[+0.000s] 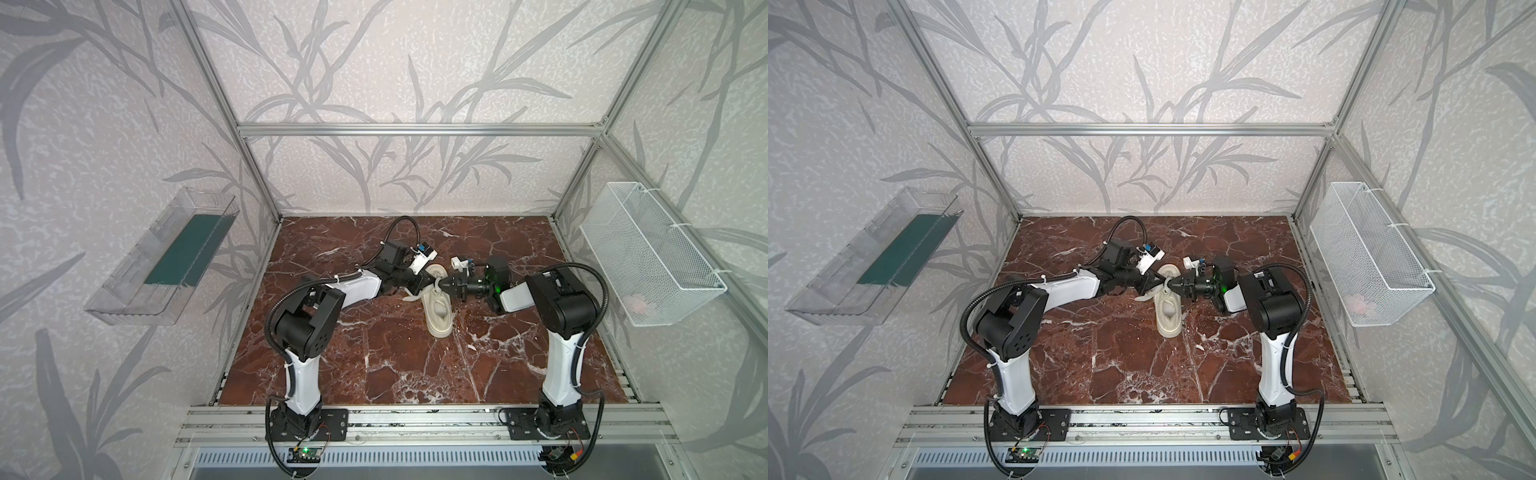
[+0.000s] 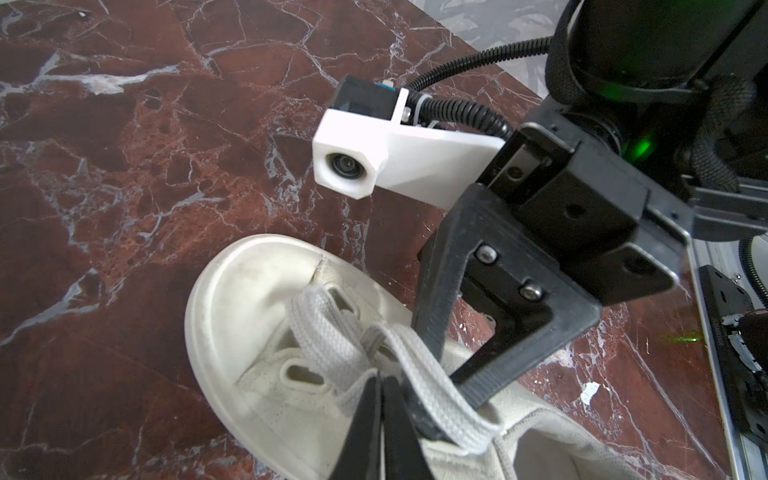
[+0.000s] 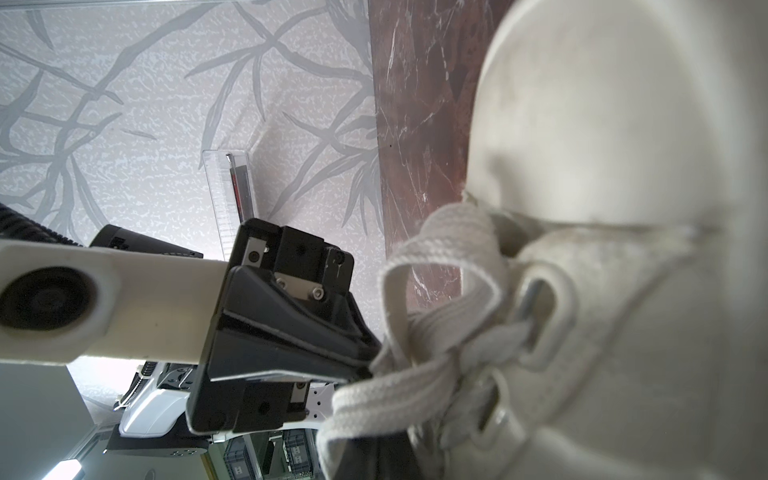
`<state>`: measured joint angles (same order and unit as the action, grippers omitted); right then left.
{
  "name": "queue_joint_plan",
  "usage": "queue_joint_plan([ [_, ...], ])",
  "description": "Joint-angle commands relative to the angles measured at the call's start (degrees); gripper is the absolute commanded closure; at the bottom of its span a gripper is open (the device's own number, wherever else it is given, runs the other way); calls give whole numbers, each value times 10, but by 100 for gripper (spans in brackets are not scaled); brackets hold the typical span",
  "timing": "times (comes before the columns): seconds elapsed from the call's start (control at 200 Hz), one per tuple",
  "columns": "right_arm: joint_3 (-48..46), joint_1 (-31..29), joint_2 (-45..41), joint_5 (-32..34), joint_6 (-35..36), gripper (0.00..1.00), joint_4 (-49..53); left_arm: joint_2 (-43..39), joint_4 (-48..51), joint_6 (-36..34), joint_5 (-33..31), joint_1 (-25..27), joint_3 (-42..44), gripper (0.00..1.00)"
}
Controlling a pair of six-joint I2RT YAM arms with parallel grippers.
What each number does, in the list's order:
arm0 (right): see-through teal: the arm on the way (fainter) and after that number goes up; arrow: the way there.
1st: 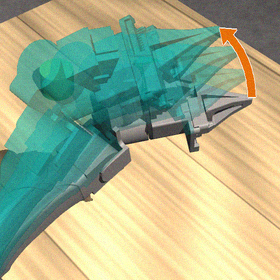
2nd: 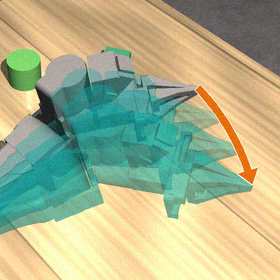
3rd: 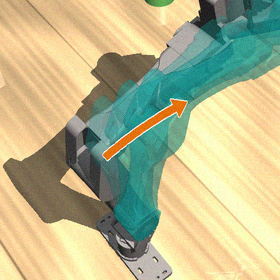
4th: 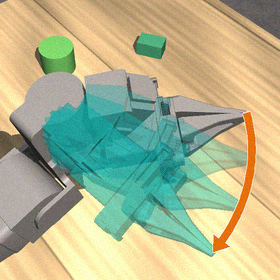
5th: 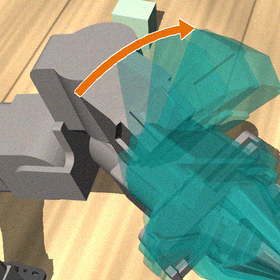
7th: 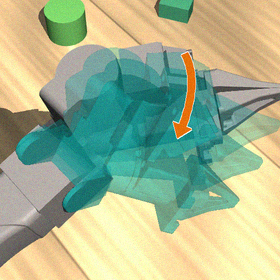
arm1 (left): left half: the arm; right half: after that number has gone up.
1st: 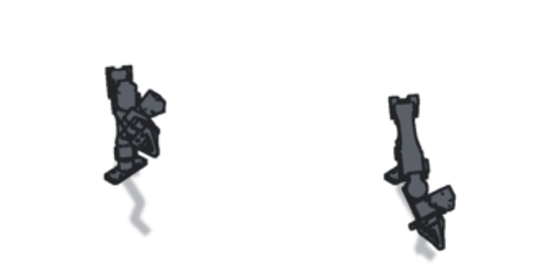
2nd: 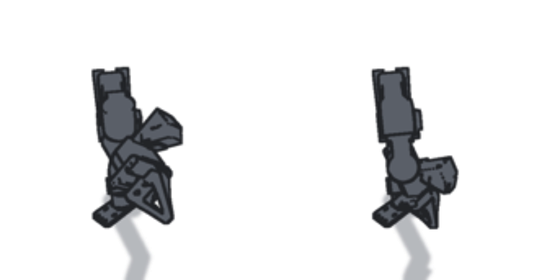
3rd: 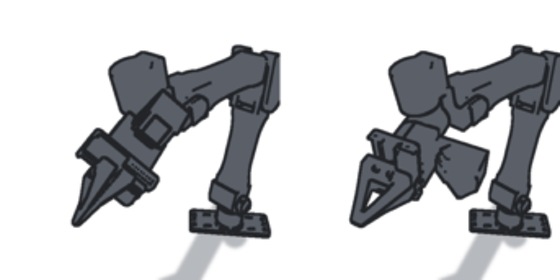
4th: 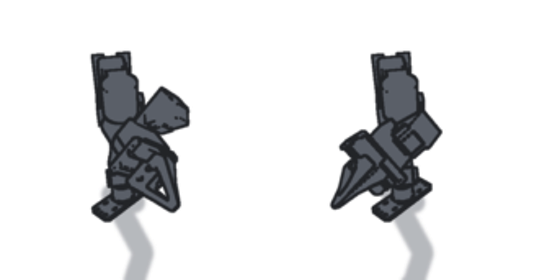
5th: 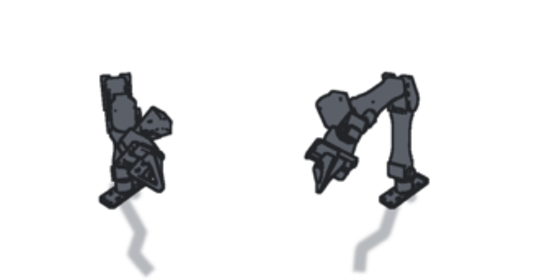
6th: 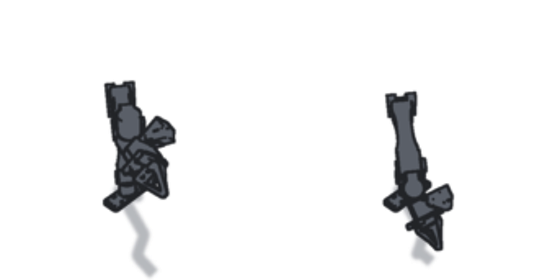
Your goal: Tie the shoes
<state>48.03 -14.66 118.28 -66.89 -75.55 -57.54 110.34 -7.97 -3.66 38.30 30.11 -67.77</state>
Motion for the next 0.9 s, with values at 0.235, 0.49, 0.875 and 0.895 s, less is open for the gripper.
queue_joint_plan([
  [0.235, 28, -3, -71, 17, 226, 100, 255, -47, -51, 58, 9, -20, 20, 60],
  [0.49, 74, -10, -105, 41, 374, 100, 451, -38, -64, 89, 23, -24, 15, 54],
  [0.875, 86, -23, -104, 52, 427, 100, 486, 3, -43, 94, 23, -21, -24, 47],
  [0.895, 86, -23, -104, 52, 427, 100, 486, 2, -45, 95, 24, -21, -24, 47],
])
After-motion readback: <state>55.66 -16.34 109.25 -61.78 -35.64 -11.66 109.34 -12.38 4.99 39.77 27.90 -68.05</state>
